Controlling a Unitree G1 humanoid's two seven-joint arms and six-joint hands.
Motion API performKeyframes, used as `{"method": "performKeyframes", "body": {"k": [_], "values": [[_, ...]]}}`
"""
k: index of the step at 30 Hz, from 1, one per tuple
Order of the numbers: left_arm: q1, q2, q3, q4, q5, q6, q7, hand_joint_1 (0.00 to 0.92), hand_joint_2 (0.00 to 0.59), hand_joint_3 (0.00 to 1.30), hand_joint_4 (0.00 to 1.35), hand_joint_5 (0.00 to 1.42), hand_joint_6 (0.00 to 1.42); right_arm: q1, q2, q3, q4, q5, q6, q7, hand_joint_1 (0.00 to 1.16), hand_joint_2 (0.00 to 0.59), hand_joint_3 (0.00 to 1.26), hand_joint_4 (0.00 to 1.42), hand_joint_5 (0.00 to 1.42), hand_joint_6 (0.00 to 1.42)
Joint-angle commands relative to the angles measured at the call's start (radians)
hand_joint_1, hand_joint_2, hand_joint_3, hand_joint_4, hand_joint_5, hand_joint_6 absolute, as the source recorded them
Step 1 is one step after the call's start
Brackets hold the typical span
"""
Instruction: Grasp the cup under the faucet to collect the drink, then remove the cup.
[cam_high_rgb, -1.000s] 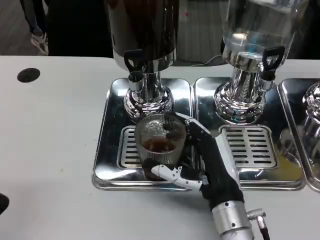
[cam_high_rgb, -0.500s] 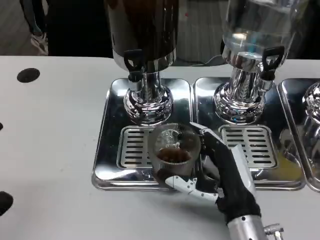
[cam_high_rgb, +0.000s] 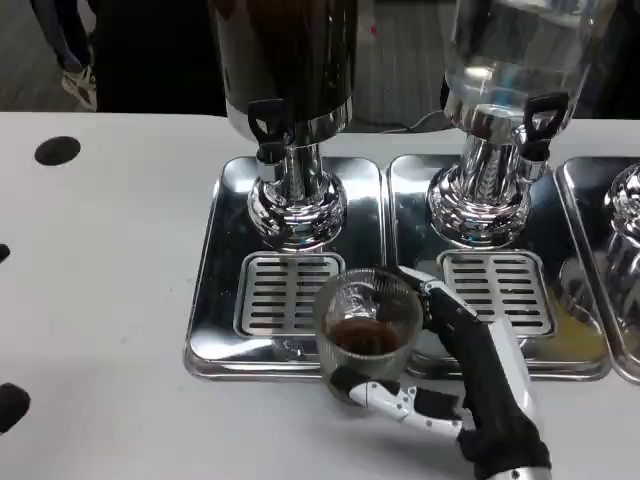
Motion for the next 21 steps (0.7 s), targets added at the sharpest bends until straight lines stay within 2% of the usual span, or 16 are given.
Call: {"method": "performKeyframes", "body": {"k": [1,9,21], "values": [[-0.003,-0.002,-0.008,-0.012,0.014,0.015,0.001,0.0,0.0,0.0,0.0,0.0,0.0,0.036,-0.01,-0.008,-0.06,0.014,-0.065,0.001,0.9,0.194,0.38,0.43,0.44,0.37],[-0.009,-0.003,-0.015,-0.018,0.02,0.022,0.0,0.0,0.0,0.0,0.0,0.0,0.0,0.085,-0.023,-0.019,-0.074,0.022,-0.101,0.006,0.9,0.194,0.38,0.43,0.44,0.37],[-0.013,0.008,-0.003,-0.047,0.027,0.051,-0.001,0.0,0.0,0.0,0.0,0.0,0.0,0.114,-0.021,-0.041,0.032,0.028,-0.206,-0.006,0.91,0.197,0.37,0.44,0.44,0.39]]}}
